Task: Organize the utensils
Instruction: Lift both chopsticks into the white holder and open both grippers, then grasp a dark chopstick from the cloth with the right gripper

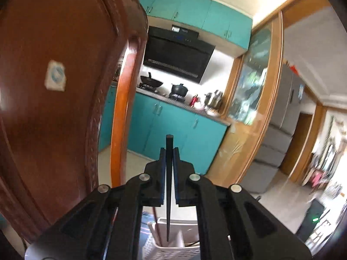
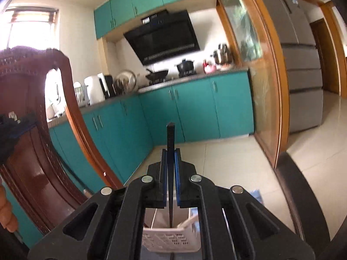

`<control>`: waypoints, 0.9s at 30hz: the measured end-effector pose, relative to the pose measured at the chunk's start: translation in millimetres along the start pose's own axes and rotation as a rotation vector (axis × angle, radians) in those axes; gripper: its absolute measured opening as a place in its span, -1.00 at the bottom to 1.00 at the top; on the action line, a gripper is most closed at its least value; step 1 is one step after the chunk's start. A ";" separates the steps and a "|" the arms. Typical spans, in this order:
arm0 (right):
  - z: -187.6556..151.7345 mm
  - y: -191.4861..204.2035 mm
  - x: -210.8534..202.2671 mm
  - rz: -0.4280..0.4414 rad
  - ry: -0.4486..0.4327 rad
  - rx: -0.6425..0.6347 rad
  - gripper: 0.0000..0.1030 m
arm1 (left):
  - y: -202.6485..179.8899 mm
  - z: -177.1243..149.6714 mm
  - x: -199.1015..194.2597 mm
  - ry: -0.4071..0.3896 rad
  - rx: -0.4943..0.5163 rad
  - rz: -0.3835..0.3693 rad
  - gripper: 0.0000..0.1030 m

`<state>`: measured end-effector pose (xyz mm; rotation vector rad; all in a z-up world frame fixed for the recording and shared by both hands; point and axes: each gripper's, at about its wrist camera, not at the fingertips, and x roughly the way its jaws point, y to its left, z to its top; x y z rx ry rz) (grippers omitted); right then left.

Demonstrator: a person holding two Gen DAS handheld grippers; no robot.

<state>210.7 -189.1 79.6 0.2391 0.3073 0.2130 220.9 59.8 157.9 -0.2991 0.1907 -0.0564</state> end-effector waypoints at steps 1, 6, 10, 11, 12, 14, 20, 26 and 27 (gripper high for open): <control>-2.8 -1.0 1.5 0.014 0.012 0.002 -0.87 | -2.9 -7.3 6.9 0.014 0.017 0.015 -0.86; -8.6 3.0 -2.7 0.012 0.012 -0.034 -0.85 | -9.6 -32.4 32.3 0.091 0.048 0.034 -0.86; -8.5 -1.3 -21.6 0.015 -0.016 -0.025 -0.47 | -7.9 -41.5 37.2 0.127 0.059 0.035 -0.86; -6.8 -3.8 -29.1 0.020 -0.032 -0.017 -0.45 | -7.4 -43.6 37.3 0.129 0.064 0.037 -0.86; -5.0 -6.1 -38.1 0.029 -0.049 -0.011 -0.45 | -7.0 -45.3 37.1 0.131 0.071 0.040 -0.86; -3.5 -9.7 -53.2 0.054 -0.078 -0.010 -0.44 | -5.6 -49.2 36.9 0.142 0.079 0.041 -0.86; -25.6 -8.6 -81.6 0.184 -0.046 -0.106 -0.34 | 4.9 -54.7 30.4 0.175 0.077 0.036 -0.74; -88.4 10.0 -32.8 0.258 0.362 -0.252 -0.21 | 17.2 -61.3 4.1 0.139 0.085 0.018 -0.38; -107.0 12.7 -16.9 0.229 0.450 -0.261 -0.21 | 17.7 -63.5 0.9 0.138 0.097 0.021 -0.38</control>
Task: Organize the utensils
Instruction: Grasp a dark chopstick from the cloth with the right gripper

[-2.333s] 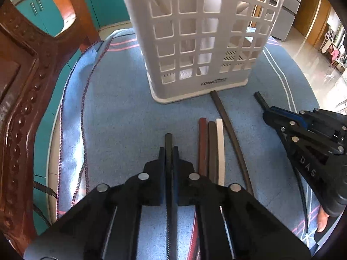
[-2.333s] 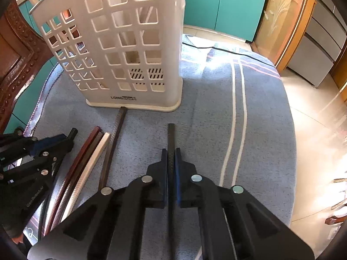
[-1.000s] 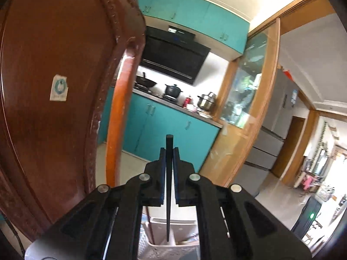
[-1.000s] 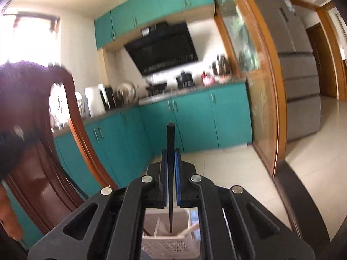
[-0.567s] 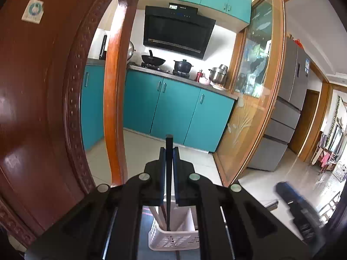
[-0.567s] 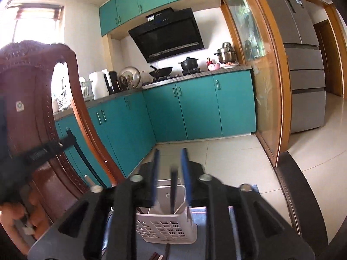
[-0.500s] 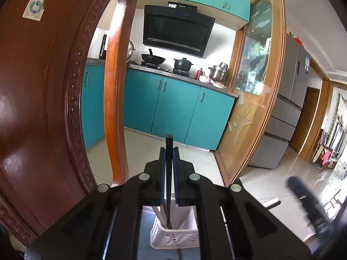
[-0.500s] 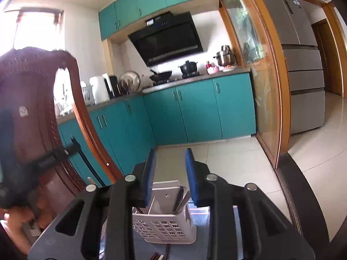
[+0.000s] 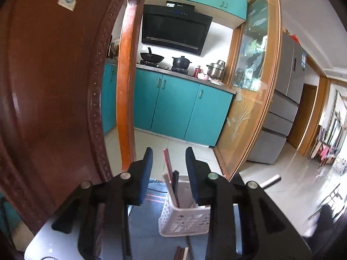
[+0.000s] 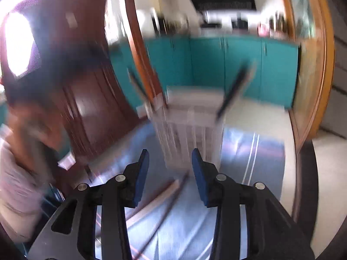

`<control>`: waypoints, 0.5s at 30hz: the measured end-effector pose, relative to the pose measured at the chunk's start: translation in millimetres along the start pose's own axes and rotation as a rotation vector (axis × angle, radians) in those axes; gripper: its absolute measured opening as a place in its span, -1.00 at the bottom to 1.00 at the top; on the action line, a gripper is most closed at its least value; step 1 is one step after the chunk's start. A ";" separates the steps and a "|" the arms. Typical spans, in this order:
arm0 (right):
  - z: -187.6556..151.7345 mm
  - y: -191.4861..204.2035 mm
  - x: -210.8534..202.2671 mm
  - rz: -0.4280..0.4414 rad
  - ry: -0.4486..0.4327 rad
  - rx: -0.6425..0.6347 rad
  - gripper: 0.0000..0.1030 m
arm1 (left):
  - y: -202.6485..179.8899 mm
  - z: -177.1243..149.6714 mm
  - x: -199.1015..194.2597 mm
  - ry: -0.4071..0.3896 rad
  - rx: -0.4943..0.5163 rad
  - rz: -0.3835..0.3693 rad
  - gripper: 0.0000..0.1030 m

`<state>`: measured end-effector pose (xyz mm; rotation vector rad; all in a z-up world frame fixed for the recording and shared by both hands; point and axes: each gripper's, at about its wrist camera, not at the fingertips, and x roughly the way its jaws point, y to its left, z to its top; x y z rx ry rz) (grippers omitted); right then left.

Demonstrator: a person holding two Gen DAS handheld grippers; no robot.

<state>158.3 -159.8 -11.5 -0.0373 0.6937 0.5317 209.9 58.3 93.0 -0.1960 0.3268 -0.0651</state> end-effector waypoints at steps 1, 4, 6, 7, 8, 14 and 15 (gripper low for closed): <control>-6.2 0.5 14.8 -0.005 0.056 0.007 -0.21 | 0.7 -4.3 -3.1 0.001 0.013 0.004 -0.38; -28.1 1.4 63.2 -0.047 0.232 0.041 -0.21 | 2.1 -25.4 -6.4 0.060 0.053 -0.011 -0.38; -40.5 3.8 85.3 -0.070 0.310 0.052 -0.21 | 3.2 -38.8 -2.3 0.118 0.076 -0.006 -0.38; -44.8 6.0 90.8 -0.078 0.326 0.051 -0.21 | 4.4 -48.3 2.0 0.165 0.085 -0.007 -0.38; -48.7 8.9 97.8 -0.083 0.346 0.053 -0.21 | 5.0 -51.9 4.6 0.186 0.088 -0.010 -0.38; -61.3 10.2 115.3 -0.149 0.408 0.080 -0.52 | 7.7 -79.3 31.8 0.380 0.117 -0.048 -0.38; -62.2 7.9 114.5 -0.137 0.416 0.098 -0.79 | 7.1 -85.0 37.1 0.417 0.126 -0.056 -0.38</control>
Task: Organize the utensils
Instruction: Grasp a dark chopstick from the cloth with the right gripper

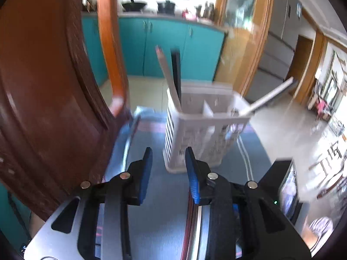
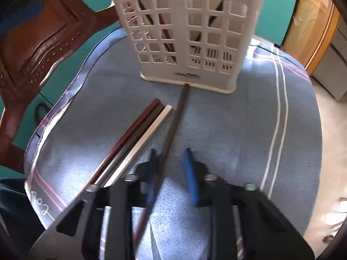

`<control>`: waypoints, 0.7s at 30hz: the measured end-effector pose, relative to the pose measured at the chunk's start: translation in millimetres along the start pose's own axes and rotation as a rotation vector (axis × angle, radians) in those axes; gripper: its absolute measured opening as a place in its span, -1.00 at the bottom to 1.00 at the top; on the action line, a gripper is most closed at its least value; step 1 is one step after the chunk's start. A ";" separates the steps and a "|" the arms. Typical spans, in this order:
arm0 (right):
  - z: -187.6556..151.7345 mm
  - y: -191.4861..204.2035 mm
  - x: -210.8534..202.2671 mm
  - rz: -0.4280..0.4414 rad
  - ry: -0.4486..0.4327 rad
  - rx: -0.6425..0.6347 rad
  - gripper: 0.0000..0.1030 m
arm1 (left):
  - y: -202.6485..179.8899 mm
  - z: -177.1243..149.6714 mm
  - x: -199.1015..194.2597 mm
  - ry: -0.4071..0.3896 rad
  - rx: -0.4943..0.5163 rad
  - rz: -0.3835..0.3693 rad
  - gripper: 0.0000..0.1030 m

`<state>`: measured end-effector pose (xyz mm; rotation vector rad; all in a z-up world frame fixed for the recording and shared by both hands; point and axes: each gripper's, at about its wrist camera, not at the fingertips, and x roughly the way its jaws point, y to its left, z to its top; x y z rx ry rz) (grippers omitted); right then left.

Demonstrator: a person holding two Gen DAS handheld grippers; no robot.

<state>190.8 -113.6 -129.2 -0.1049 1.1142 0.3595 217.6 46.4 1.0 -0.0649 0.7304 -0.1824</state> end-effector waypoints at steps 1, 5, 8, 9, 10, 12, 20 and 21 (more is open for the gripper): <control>-1.1 -4.9 -0.5 0.013 0.011 0.023 -0.82 | -1.0 -3.1 5.6 0.028 0.008 -0.003 -0.38; -5.8 -28.5 -7.9 0.010 0.025 0.102 -0.86 | -8.8 -20.7 30.2 0.151 0.044 -0.028 -0.38; -10.9 -46.5 -11.0 0.038 0.032 0.161 -0.87 | -19.4 -40.7 52.0 0.264 0.079 -0.061 -0.38; -12.2 -52.3 -13.5 0.067 0.023 0.183 -0.87 | -23.1 -47.8 57.9 0.293 0.096 -0.066 -0.38; -12.1 -56.6 -15.1 0.085 0.015 0.198 -0.87 | -27.6 -53.4 63.2 0.316 0.113 -0.069 -0.38; -13.6 -62.5 -22.1 0.110 -0.016 0.213 -0.86 | -36.3 -60.5 71.7 0.350 0.143 -0.072 -0.38; -19.0 -62.6 -34.8 0.111 -0.052 0.193 -0.85 | -41.9 -76.1 95.3 0.424 0.158 -0.016 -0.38; -20.3 -62.7 -34.5 0.109 -0.049 0.193 -0.85 | -41.2 -76.3 95.8 0.425 0.157 -0.010 -0.37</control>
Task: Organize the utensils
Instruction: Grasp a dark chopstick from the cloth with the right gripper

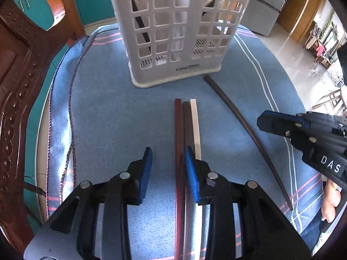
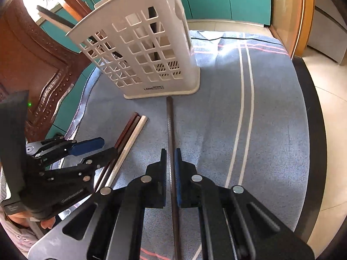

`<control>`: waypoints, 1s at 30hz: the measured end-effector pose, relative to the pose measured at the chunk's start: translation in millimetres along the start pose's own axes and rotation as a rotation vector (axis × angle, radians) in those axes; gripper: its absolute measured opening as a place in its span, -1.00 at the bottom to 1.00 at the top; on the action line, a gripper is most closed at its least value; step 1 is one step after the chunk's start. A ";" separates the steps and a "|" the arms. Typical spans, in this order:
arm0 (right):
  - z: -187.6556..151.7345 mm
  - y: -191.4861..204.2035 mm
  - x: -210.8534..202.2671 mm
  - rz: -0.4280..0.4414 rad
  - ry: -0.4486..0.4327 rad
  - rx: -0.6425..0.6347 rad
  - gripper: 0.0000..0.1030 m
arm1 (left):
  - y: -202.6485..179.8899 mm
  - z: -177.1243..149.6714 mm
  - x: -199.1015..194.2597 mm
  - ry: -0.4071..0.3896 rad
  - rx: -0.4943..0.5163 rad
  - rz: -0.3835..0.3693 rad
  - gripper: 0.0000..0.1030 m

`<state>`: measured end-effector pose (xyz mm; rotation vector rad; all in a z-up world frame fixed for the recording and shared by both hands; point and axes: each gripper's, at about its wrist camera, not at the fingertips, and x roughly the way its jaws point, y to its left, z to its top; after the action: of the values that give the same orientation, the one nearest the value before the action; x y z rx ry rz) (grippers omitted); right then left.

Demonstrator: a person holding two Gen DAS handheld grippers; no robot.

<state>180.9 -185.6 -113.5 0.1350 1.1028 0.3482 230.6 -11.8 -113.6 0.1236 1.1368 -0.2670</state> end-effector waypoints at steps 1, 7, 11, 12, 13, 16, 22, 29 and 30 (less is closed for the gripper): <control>0.3 -0.5 0.1 -0.005 0.000 0.001 -0.85 | 1.5 0.1 1.1 0.003 -0.005 0.016 -0.32; 16.6 4.5 7.5 -0.032 0.010 0.022 -0.83 | 0.6 -2.3 -4.2 -0.022 -0.002 0.004 -0.27; 16.9 5.6 9.1 -0.035 0.011 0.017 -0.82 | -2.0 -3.9 -2.4 -0.012 0.011 0.009 -0.25; 17.3 6.0 10.4 -0.036 0.013 0.015 -0.81 | -0.9 -4.0 -3.0 -0.010 0.010 0.011 -0.24; 17.1 6.7 11.3 -0.038 0.015 0.014 -0.74 | -0.2 -3.5 -2.2 -0.007 0.005 0.025 -0.24; 17.6 7.1 13.6 -0.047 0.016 0.016 -0.65 | 12.1 -1.7 -3.0 0.003 -0.026 0.045 -0.24; 19.7 13.6 17.8 -0.068 0.001 -0.003 -0.65 | 32.1 -1.3 -8.4 -0.013 -0.066 0.053 -0.25; 33.8 18.9 34.4 -0.071 0.001 -0.021 -0.64 | 32.3 14.6 3.9 -0.012 -0.100 -0.018 -0.25; 36.5 21.3 37.2 -0.066 -0.001 -0.029 -0.64 | 32.5 17.0 7.3 -0.008 -0.096 -0.013 -0.25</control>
<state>224.0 -150.6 -122.8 0.0730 1.0977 0.3052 257.2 14.5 -114.4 0.0309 1.1407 -0.2238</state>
